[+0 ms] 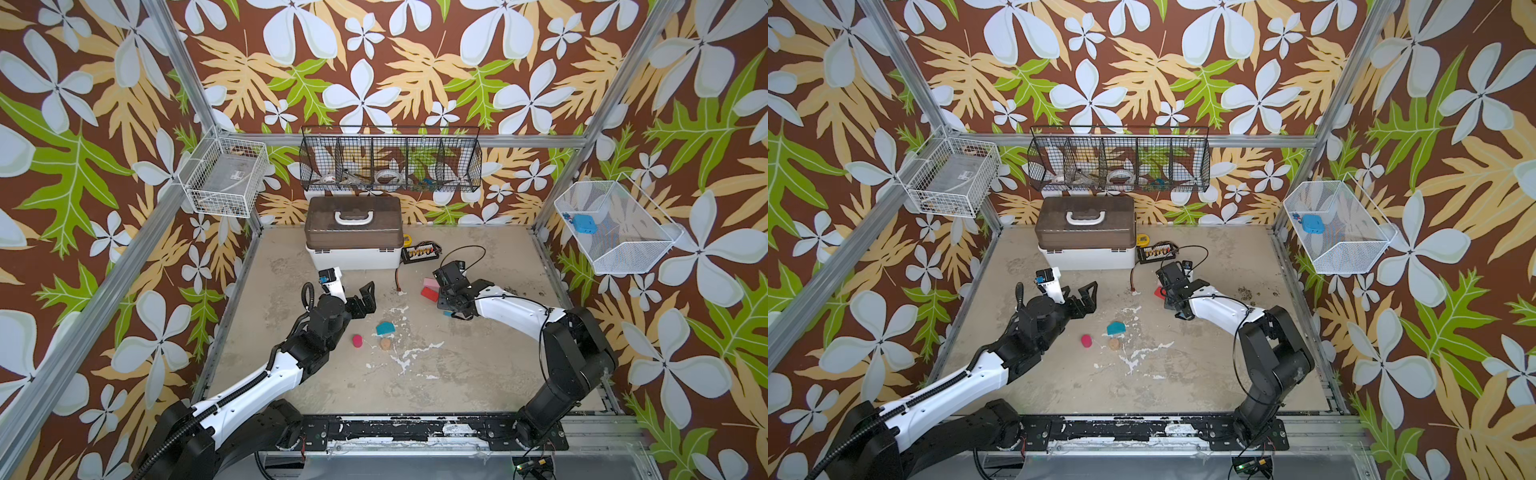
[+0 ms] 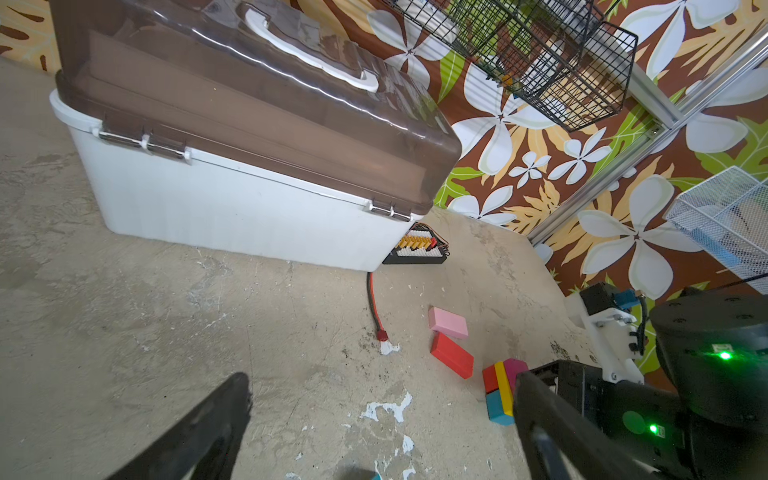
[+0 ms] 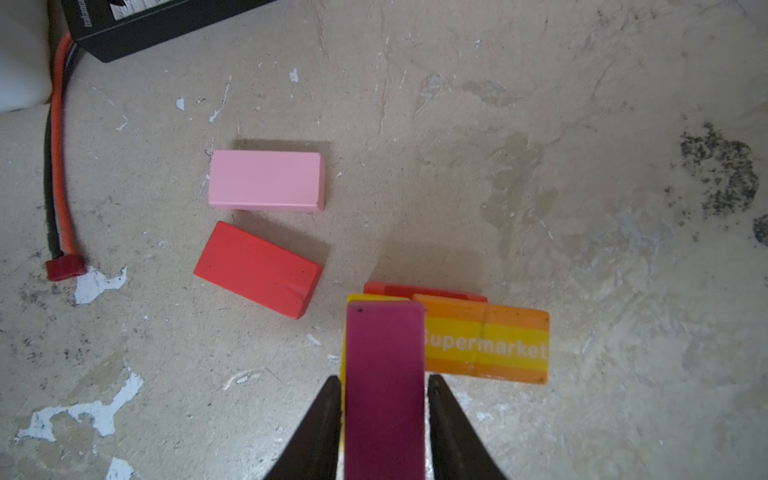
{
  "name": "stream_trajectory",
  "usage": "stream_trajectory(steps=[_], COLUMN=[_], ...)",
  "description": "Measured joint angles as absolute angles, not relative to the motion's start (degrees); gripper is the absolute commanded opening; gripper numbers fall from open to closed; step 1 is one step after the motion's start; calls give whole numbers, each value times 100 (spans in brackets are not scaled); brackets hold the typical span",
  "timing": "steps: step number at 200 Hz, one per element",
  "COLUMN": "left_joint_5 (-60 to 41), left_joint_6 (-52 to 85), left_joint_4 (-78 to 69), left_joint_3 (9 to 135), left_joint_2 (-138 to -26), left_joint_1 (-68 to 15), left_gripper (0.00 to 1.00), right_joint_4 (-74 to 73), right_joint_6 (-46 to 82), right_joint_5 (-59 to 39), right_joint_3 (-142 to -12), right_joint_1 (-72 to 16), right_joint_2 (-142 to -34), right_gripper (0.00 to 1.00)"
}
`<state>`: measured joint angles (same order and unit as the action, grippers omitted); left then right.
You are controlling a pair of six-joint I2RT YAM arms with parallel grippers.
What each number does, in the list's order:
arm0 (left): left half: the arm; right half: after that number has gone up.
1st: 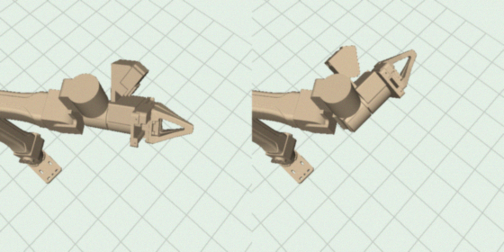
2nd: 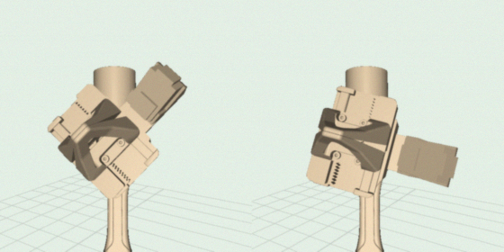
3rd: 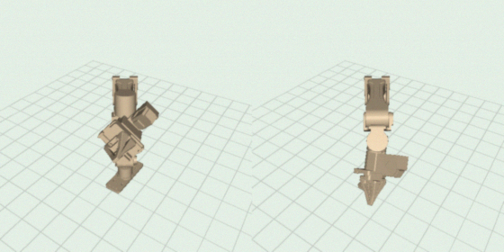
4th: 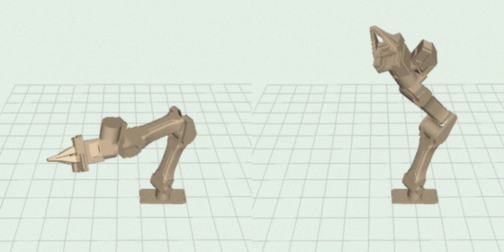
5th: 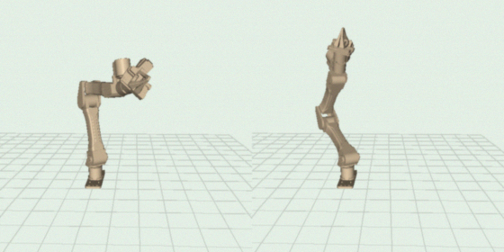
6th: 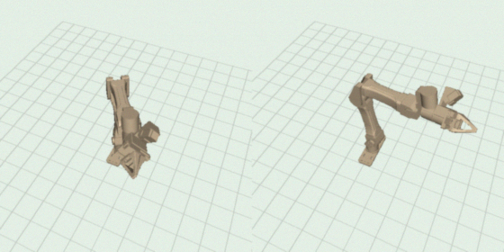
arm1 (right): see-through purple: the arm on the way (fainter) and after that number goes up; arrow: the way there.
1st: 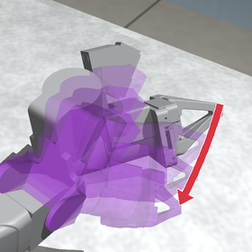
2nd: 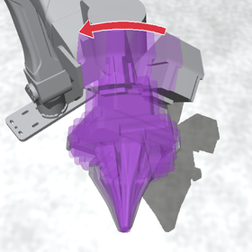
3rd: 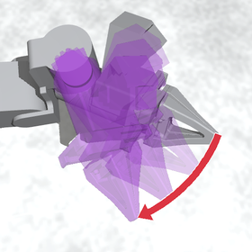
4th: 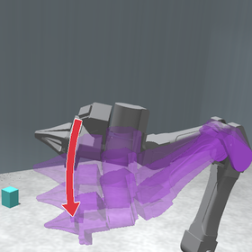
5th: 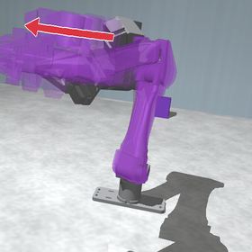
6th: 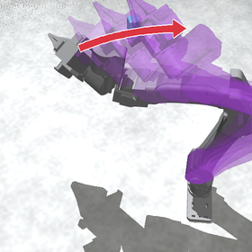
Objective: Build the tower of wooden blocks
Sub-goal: 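Lower the magenta block onto the stack beside the yellow block and open the right gripper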
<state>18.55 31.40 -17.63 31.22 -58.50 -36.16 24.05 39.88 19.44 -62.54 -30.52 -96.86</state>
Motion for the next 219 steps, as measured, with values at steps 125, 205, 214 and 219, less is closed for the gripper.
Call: stream_trajectory(steps=[125, 205, 214, 219], left_joint_5=[1793, 1787, 1787, 1785], left_joint_6=[3142, 3142, 3142, 3142], left_joint_4=[-1763, -1763, -1763, -1763], left_joint_3=[3122, 3122, 3122, 3122], left_joint_2=[-5861, -5861, -5861, -5861], left_joint_1=[-3616, -3616, -3616, -3616], left_gripper=[100, 100, 100, 100], right_joint_4=[2460, 2530, 2543, 2552], right_joint_6=[4060, 4202, 4219, 4235], right_joint_5=[1981, 1986, 1986, 1986], right_joint_3=[-6289, -6355, -6370, -6381], right_joint_1=[-3063, -3063, -3063, -3063], right_joint_2=[-9762, -9773, -9773, -9773], right_gripper=[33, 32, 32, 32])
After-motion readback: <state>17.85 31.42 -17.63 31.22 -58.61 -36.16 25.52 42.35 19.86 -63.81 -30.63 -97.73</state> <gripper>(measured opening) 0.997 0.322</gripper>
